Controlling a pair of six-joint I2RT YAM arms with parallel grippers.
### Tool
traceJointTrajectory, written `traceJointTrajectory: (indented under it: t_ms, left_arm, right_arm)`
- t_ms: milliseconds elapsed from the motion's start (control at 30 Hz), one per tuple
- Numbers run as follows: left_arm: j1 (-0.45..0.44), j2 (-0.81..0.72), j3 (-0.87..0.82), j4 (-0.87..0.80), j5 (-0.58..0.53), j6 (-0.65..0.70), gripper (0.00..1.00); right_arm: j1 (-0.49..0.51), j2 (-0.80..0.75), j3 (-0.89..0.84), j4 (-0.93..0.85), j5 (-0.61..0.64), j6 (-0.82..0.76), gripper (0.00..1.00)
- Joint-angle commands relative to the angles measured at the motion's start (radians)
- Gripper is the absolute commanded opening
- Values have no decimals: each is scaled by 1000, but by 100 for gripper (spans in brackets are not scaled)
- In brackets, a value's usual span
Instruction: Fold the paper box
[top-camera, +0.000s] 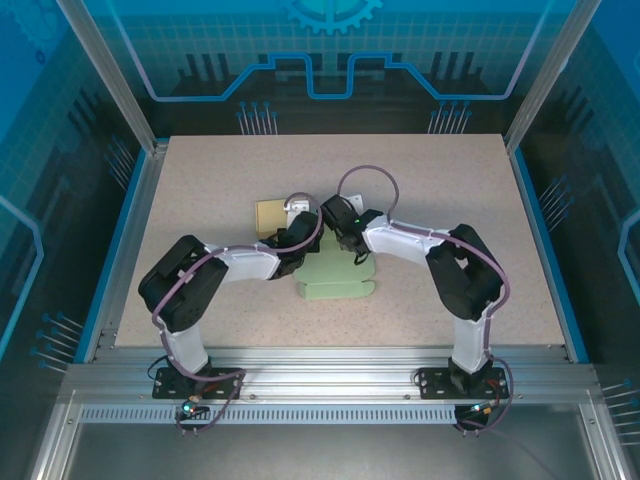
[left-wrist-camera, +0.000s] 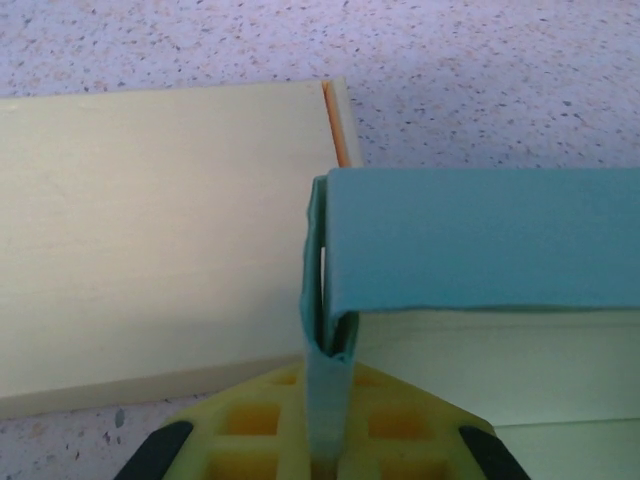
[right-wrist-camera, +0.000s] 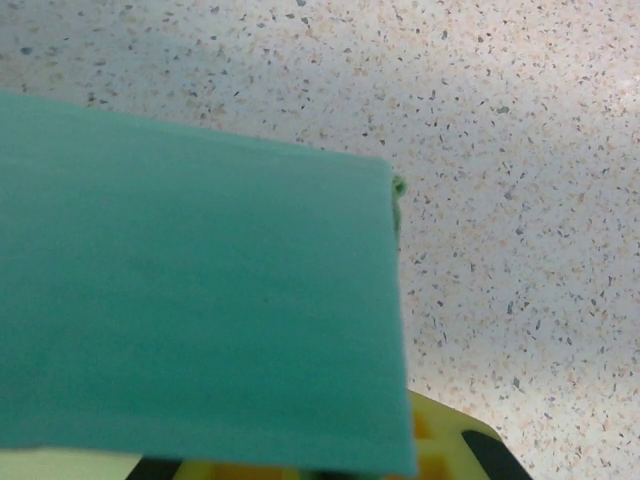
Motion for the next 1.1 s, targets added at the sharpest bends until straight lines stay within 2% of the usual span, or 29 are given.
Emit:
traceJointTrajectory:
  t_ms: [0, 133, 267, 433, 700, 767, 933, 1067]
  left_arm:
    - [25, 15, 39, -49, -130, -76, 6]
    - [30, 48, 96, -118, -134, -66, 5]
    - [39, 84, 151, -215, -196, -86, 3]
    - [75, 90, 160, -240, -151, -117, 3]
    - [71, 109, 201, -251, -45, -115, 5]
    - [60, 112, 209, -253, -6, -119, 8]
    - [9, 92, 230, -260, 111, -100, 26]
    - [-24, 71, 238, -292, 137, -83, 28]
  right_arm:
    - [-2, 57, -1, -202, 123, 11, 1]
    - [-2, 58, 1, -200, 90, 10, 0]
    - [-9, 54, 0, -193, 22, 1, 0]
    - [-42, 90, 25, -223, 10, -17, 0]
    - [-71, 143, 111, -369, 48, -20, 0]
    - [-72, 116, 98, -374, 20, -32, 0]
    - [-70, 54, 80, -385, -69, -66, 0]
    - [-69, 25, 85, -413, -111, -79, 0]
